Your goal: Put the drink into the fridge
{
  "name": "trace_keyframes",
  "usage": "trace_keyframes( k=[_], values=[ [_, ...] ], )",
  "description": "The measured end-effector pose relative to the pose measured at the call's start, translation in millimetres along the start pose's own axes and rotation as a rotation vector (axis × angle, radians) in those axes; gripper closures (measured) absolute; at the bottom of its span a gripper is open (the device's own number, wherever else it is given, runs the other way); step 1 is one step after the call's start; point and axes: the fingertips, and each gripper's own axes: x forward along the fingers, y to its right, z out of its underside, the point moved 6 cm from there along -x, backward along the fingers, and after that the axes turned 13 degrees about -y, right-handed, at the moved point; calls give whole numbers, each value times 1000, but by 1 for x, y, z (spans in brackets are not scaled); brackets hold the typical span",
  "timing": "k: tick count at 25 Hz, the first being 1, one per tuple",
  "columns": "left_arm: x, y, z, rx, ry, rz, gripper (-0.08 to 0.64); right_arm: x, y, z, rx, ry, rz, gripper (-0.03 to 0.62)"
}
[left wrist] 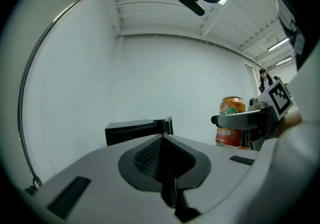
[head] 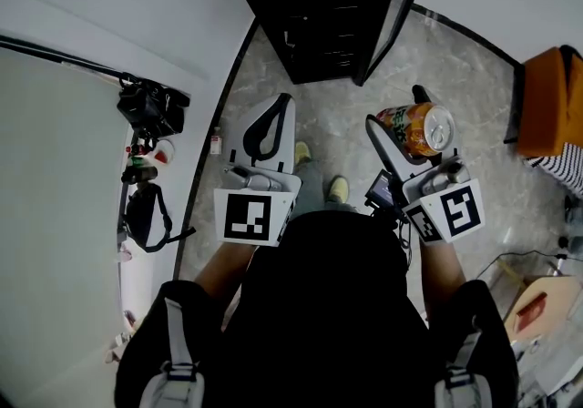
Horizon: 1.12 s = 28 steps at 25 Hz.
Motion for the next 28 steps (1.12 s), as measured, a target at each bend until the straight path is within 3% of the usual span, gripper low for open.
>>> trace_keyframes(
  k=[14,28],
  values=[
    [71,-47,-8,-18,1,46,549,72,32,-14,-13,-29,32,236],
    [160,-119,-27,-54,-4,38,549,171,78,-36,-3,-73,31,236]
  ],
)
